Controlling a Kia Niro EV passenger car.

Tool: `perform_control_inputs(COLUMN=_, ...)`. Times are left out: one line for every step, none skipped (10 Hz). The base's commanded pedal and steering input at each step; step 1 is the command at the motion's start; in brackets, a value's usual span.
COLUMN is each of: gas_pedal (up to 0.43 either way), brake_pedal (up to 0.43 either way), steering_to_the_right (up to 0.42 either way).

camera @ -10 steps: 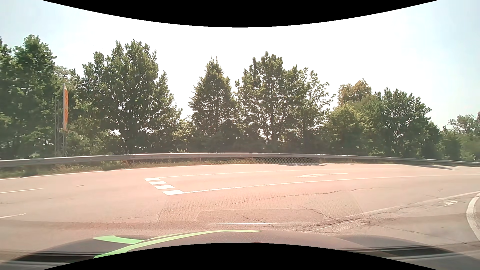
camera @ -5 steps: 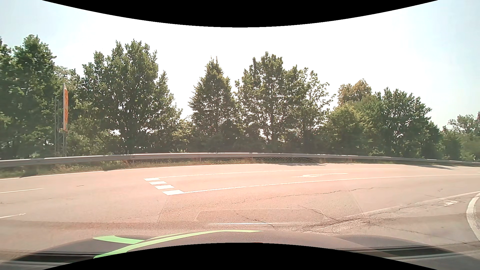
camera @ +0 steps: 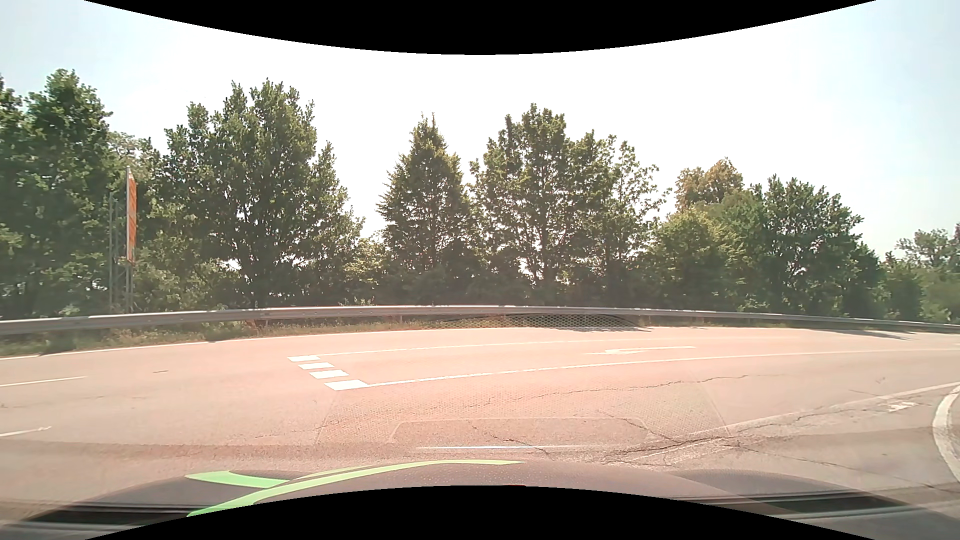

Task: Follow the waypoints while adhering to traffic rules and regulations

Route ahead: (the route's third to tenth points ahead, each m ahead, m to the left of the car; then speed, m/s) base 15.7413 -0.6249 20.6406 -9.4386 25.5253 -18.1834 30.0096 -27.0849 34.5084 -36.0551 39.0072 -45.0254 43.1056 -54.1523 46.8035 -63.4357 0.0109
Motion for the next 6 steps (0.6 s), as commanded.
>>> perform_control_inputs(gas_pedal=0.000, brake_pedal=0.287, steering_to_the_right=0.151)
perform_control_inputs(gas_pedal=0.000, brake_pedal=0.293, steering_to_the_right=0.151)
perform_control_inputs(gas_pedal=0.000, brake_pedal=0.293, steering_to_the_right=0.151)
perform_control_inputs(gas_pedal=0.000, brake_pedal=0.293, steering_to_the_right=0.151)
perform_control_inputs(gas_pedal=0.000, brake_pedal=0.293, steering_to_the_right=0.151)
perform_control_inputs(gas_pedal=0.000, brake_pedal=0.293, steering_to_the_right=0.151)
